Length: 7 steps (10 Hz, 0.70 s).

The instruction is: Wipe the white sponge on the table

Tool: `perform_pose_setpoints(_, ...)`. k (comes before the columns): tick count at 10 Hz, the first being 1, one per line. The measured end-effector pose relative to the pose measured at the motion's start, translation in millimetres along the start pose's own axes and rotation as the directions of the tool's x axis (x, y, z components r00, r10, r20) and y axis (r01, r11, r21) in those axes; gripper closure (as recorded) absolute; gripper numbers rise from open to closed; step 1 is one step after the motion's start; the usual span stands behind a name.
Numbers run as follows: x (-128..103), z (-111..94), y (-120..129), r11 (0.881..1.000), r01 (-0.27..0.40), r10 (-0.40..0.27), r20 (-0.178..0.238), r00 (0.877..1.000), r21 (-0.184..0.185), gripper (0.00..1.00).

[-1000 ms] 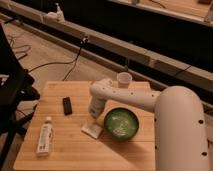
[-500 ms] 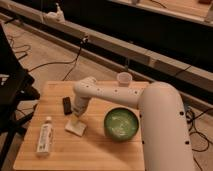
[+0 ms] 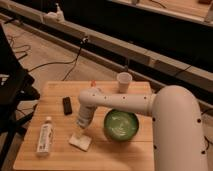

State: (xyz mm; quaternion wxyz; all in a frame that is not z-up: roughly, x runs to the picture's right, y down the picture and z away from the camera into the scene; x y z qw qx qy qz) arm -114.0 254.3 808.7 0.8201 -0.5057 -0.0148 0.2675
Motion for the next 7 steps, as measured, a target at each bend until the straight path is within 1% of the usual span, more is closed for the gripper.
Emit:
perform_pose_setpoints(1, 16.9, -4.0, -11.5, 0.999, -0.030, 0.030, -0.022, 0.999, 0.021, 1.00)
perform_pose_setpoints(2, 31.4, -12.7, -34.8, 0.996, -0.062, 0.065, -0.043, 0.997, 0.064, 1.00)
perform_pose_setpoints(3, 37.8, -22.3, -57.0, 0.991, -0.079, 0.086, -0.056, 0.995, 0.108, 1.00)
perform_pose_setpoints(4, 33.5, -31.5, -73.7, 0.986, -0.078, 0.087, -0.055, 0.995, 0.144, 1.00)
perform_pose_setpoints(5, 23.4, -40.6, -88.0, 0.982, -0.070, 0.080, -0.047, 0.996, 0.177, 1.00)
perform_pose_setpoints(6, -19.5, -62.6, -102.5, 0.974, -0.031, 0.029, 0.013, 0.999, 0.224, 1.00)
perform_pose_setpoints(7, -48.9, -71.5, -90.7, 0.977, 0.003, -0.016, 0.058, 0.998, 0.215, 1.00)
